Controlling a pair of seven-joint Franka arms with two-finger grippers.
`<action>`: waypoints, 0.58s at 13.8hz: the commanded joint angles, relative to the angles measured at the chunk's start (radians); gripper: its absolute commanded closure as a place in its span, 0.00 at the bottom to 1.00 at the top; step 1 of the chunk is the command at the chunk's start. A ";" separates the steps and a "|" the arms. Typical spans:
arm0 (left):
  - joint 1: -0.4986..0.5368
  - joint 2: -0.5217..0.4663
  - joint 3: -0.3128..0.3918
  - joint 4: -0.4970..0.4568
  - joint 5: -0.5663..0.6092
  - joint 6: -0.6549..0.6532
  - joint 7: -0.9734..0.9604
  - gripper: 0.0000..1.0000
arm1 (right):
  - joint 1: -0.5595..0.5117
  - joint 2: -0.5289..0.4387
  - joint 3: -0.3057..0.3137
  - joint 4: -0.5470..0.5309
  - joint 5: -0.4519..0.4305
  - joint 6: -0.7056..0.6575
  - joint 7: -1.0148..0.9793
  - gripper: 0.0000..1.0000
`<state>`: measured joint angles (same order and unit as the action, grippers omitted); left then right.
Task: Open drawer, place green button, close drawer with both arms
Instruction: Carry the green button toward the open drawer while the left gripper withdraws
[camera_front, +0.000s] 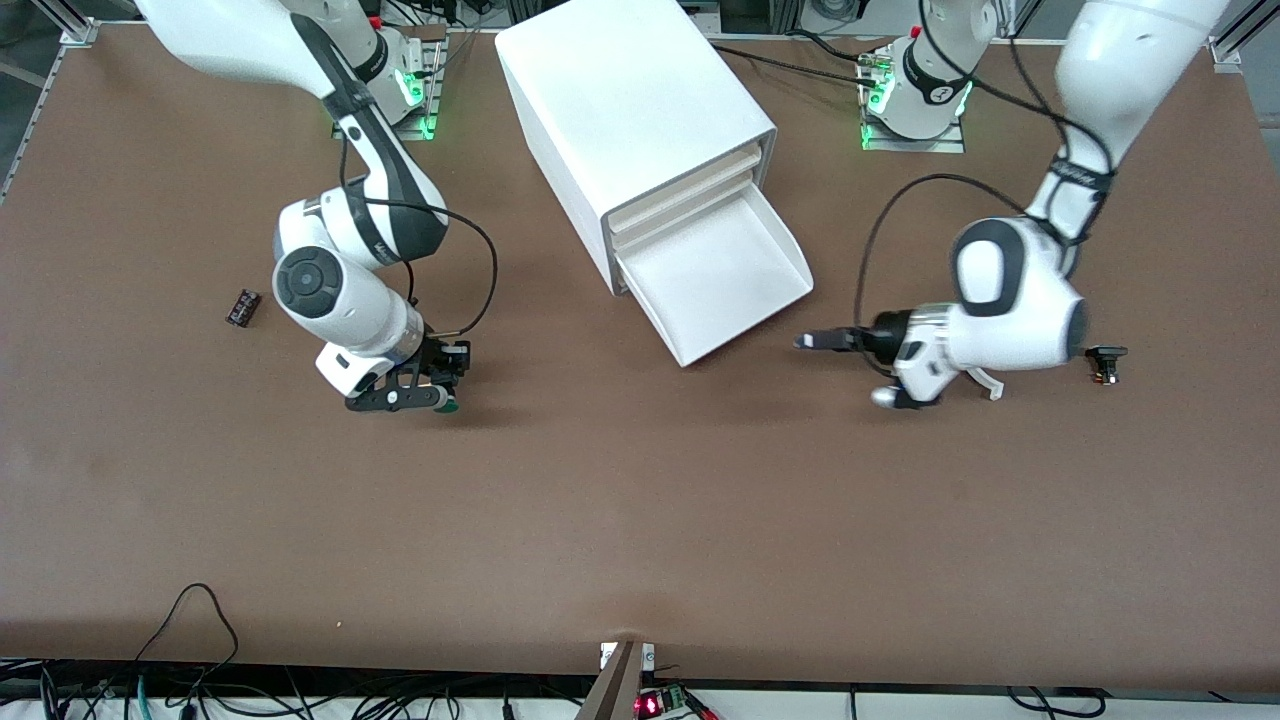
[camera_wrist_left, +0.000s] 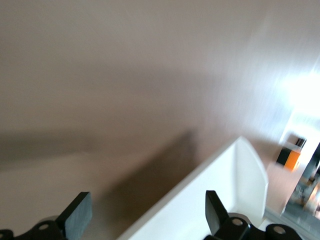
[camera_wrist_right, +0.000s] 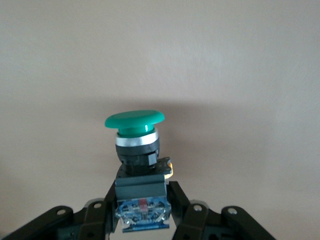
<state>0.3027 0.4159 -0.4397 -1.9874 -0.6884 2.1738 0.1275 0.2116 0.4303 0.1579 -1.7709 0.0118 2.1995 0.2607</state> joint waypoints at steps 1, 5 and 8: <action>0.044 -0.125 -0.005 0.021 0.013 -0.014 0.010 0.00 | 0.000 0.034 0.061 0.138 -0.004 -0.066 -0.044 0.86; 0.030 -0.296 0.090 0.175 0.330 -0.260 0.018 0.00 | 0.077 0.044 0.129 0.224 -0.022 -0.083 -0.280 0.90; -0.020 -0.362 0.105 0.379 0.573 -0.593 0.014 0.00 | 0.173 0.094 0.181 0.341 -0.122 -0.142 -0.380 0.91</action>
<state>0.3399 0.0830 -0.3537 -1.7130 -0.2283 1.7358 0.1481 0.3299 0.4652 0.3167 -1.5461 -0.0404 2.1165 -0.0568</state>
